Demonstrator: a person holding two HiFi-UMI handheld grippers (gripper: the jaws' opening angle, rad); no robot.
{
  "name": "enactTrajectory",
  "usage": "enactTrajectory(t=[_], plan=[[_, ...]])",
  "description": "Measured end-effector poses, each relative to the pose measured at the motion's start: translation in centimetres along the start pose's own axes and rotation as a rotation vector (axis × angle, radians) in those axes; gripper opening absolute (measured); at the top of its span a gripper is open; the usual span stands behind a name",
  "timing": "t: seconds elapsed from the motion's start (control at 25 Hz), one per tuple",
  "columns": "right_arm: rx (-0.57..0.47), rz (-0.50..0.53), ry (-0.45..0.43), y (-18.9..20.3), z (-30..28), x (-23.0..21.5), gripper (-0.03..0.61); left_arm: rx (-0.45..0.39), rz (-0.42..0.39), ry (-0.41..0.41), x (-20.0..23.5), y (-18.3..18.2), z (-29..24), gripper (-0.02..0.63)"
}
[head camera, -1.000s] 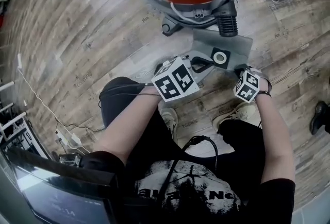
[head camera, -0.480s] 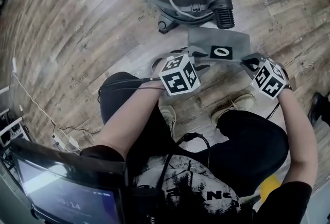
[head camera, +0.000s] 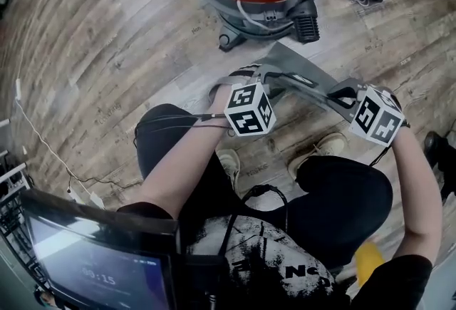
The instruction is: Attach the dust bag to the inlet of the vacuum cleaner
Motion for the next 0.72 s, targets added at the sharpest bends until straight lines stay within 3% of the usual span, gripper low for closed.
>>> enactTrajectory(t=[0.32, 0.44, 0.48, 0.72], plan=[[-0.011, 0.018, -0.019, -0.5, 0.8, 1.6, 0.008, 0.039, -0.110, 0.002, -0.8, -0.1, -0.4, 0.166], [-0.003, 0.031, 0.007, -0.7, 1.0, 1.5, 0.006, 0.022, -0.166, -0.013, -1.0, -0.9, 0.0, 0.046], [-0.002, 0.028, 0.022, -0.6, 1.0, 1.2, 0.008, 0.023, -0.174, -0.014, -1.0, -1.0, 0.0, 0.037], [-0.050, -0.002, 0.148, -1.7, 2.5, -1.2, 0.025, 0.048, -0.068, -0.002, 0.4, -1.4, 1.2, 0.028]])
Point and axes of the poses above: the fingertips, and each gripper's own axes: z backward along the fingers, x to its left, y out of its underside, the point moved 5 cm from there along z, backward along the fingers
